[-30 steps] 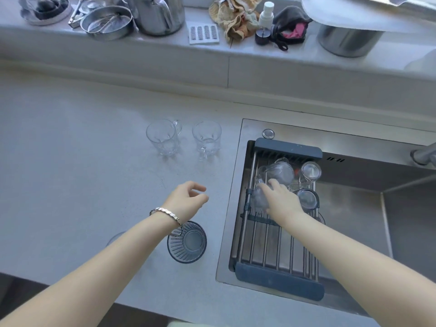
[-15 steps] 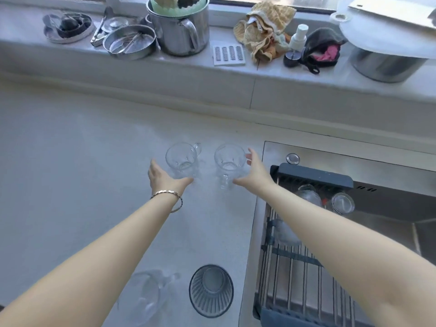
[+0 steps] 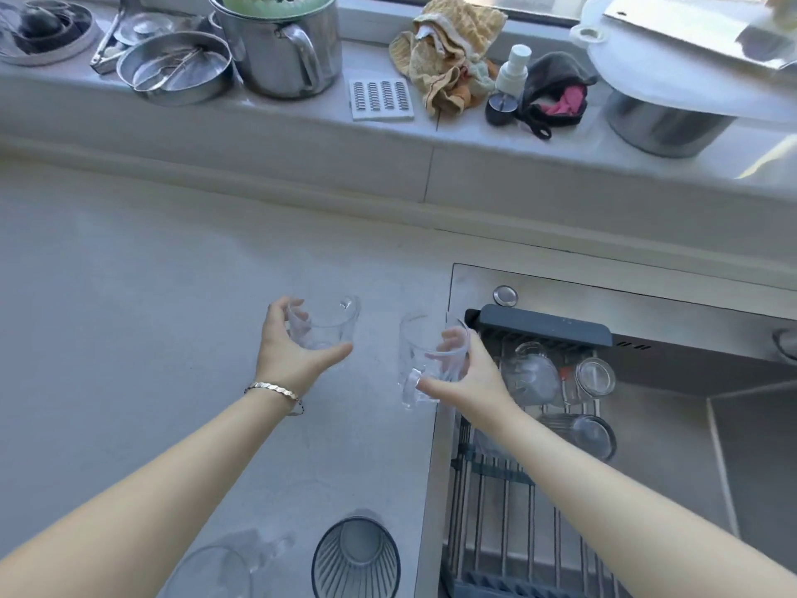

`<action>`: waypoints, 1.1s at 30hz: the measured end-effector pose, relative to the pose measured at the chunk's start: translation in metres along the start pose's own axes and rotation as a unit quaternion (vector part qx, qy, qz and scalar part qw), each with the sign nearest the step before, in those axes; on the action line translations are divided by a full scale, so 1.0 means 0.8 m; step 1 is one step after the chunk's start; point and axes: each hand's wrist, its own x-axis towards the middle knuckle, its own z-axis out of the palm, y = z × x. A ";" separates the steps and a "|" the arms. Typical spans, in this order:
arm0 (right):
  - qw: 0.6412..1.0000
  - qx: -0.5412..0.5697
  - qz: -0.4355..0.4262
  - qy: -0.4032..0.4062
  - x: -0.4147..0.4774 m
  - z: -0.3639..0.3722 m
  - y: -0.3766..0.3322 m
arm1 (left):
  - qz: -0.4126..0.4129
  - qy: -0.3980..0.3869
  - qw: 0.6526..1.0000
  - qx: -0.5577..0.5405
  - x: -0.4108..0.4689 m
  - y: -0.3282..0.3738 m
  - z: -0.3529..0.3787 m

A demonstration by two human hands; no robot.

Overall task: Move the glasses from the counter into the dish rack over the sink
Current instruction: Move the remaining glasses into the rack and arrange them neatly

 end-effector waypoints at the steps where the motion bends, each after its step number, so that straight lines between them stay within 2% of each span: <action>1: 1.000 0.025 0.013 0.002 -0.022 -0.011 0.002 | 0.003 -0.025 1.000 -0.015 -0.018 0.010 0.004; 4: 0.996 0.049 0.072 0.001 -0.085 -0.051 0.019 | 0.001 -0.098 0.995 -0.018 -0.074 0.041 0.017; 8: 0.986 0.054 0.159 0.012 -0.169 -0.110 0.054 | 0.024 -0.174 0.983 0.060 -0.139 0.070 0.039; 11: 0.978 -0.066 0.186 0.059 -0.211 -0.146 0.081 | 0.040 -0.213 0.970 0.109 -0.175 0.073 0.056; 15: 0.958 -0.207 0.190 0.062 -0.222 -0.159 0.103 | 0.042 -0.249 0.953 0.167 -0.208 0.068 0.076; 21: 0.885 -0.420 0.191 0.069 -0.171 -0.122 0.124 | 0.094 -0.271 0.925 0.251 -0.240 0.060 0.089; 25: 0.834 -0.507 0.210 0.064 -0.138 -0.102 0.136 | 0.121 -0.261 0.908 0.305 -0.251 0.057 0.086; 29: 0.824 -0.524 0.182 0.111 -0.128 -0.091 0.146 | 0.129 -0.251 0.903 0.322 -0.254 0.053 0.082; 33: 0.853 -0.485 0.131 0.143 -0.135 -0.091 0.151 | 0.122 -0.244 0.894 0.355 -0.254 0.046 0.080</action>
